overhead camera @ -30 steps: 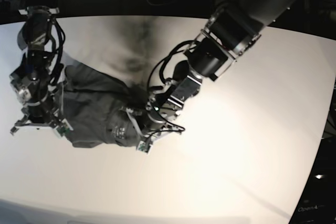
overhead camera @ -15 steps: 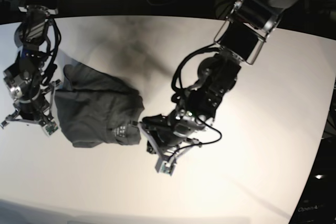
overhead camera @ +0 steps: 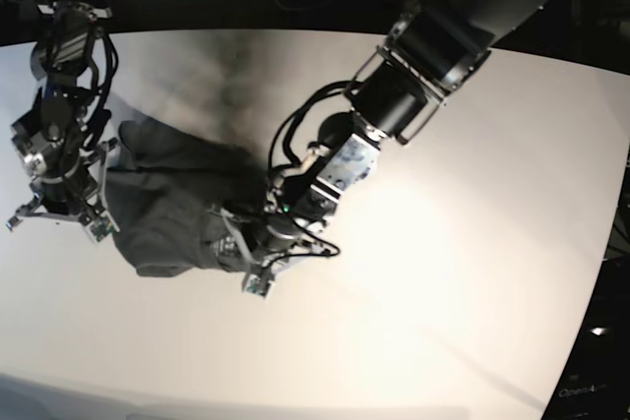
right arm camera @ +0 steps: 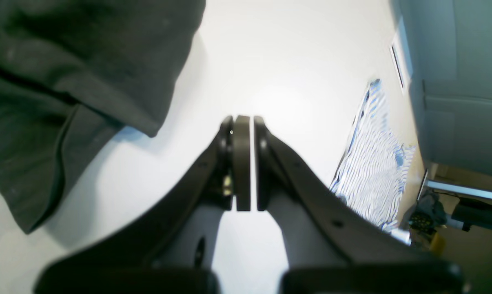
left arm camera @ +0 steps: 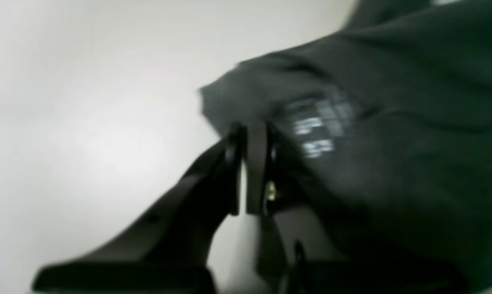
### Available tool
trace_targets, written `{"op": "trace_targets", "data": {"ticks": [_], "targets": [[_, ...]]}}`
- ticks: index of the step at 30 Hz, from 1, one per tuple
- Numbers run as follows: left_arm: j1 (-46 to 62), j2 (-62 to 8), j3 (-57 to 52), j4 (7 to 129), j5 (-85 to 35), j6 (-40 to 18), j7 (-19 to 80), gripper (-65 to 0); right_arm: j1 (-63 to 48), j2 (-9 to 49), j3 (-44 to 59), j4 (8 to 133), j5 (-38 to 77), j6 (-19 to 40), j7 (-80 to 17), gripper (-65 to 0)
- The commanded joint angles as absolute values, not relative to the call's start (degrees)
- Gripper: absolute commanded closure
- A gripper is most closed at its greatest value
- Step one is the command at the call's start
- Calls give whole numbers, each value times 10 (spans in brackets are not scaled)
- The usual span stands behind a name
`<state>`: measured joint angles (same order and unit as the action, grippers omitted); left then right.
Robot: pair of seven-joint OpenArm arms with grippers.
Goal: Fold the T-shirt properly
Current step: 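Grasp the bundle edge with the left gripper near the right gripper, then hold the bundle with the left gripper and regrasp its end with the right gripper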
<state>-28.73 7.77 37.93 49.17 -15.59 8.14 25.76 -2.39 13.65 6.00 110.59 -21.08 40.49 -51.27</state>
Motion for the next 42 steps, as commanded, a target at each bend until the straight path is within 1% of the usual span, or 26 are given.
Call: {"op": "trace_targets", "data": {"ticks": [1,4,6,8,16,18,20,23,27,30,32,35,37,40,42], "targets": [[-311,90,378,489,-155,79,234,-27,-18,145,64,1116,-214,400,-508,0],[-311,90,378,464,-155,73,204,-27,-18,143,64,1116,-214,400,-508,0],[-311,90,376,461,-155,46,195,-27,-18,142,64,1116,-214,400,-508,0],[-311,90,375,461,-155,36,194,-27,-18,142,64,1116,-214,400,-508,0],[-311,90,377,458,-152,31,193,-27,-30,142,64,1117,-214,400,-508,0],[-314,90,378,430,-150,30,191,-27,-30,141,65,1118,-214,400,-512,0],[-326,90,378,387,-151,30,165,-27,-30,139,76,1119,-214,400,-513,0],[-329,90,378,324,-150,30,123,-27,-33,106,125,1119,-212,400,-513,0],[-328,90,378,292,-150,30,94,-27,-29,72,161,1118,-211,400,-513,0],[-328,90,378,291,-150,30,93,-27,-27,28,190,1118,-211,400,-511,0],[-329,90,378,291,-150,29,93,-27,-18,-16,225,1119,-205,400,-515,0],[-328,90,378,291,-150,29,93,-27,-14,-68,276,1118,-180,400,-540,0],[-327,90,378,291,-150,29,93,-27,-13,-80,290,1118,-151,400,-562,0],[-327,90,378,291,-150,29,95,-27,-16,-80,289,1117,-94,400,-590,0],[-327,90,379,291,-150,29,95,-27,-11,-80,288,1117,-87,400,-603,-7]]}}
